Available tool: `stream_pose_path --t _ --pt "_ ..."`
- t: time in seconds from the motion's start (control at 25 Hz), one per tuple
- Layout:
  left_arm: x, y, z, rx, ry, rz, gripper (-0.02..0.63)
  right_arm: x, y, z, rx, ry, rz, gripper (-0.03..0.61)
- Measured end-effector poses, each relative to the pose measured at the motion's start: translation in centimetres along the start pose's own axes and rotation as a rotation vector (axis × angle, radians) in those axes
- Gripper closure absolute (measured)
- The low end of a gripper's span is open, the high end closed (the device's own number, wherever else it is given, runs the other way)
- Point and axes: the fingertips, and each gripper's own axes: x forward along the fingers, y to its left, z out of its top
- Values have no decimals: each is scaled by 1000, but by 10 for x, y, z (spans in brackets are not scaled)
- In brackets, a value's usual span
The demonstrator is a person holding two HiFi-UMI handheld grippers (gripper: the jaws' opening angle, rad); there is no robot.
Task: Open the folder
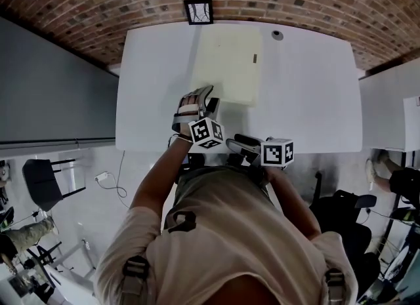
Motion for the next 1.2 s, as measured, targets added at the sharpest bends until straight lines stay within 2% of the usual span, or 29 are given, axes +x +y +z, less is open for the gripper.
stream_pose_path --t 0.08,0.16,0.36,0.56,0.64,0.84,1.0,1.2 --pt "2 3 3 -7 -5 -1 467 0 1 0 -5 -1 -1 337" --pt "-1 7 6 -62 -17 -4 532 1 2 -1 -4 2 -2 337" --pt "-12 27 9 -258 -59 -6 554 0 -1 1 14 -1 4 337" --pt "-28 54 4 -551 -106 -17 561 7 1 3 11 11 15 337" --pt "-34 61 -2 -645 -118 -24 565 11 3 4 6 16 20 337" --pt "-46 75 -23 -807 -121 -24 572 20 7 4 -1 31 25 337" --pt "-53 82 -43 -994 -117 -28 575 24 7 5 -15 46 17 337" --pt "-58 84 -66 -1118 -112 -42 580 26 3 5 -41 69 -23 337"
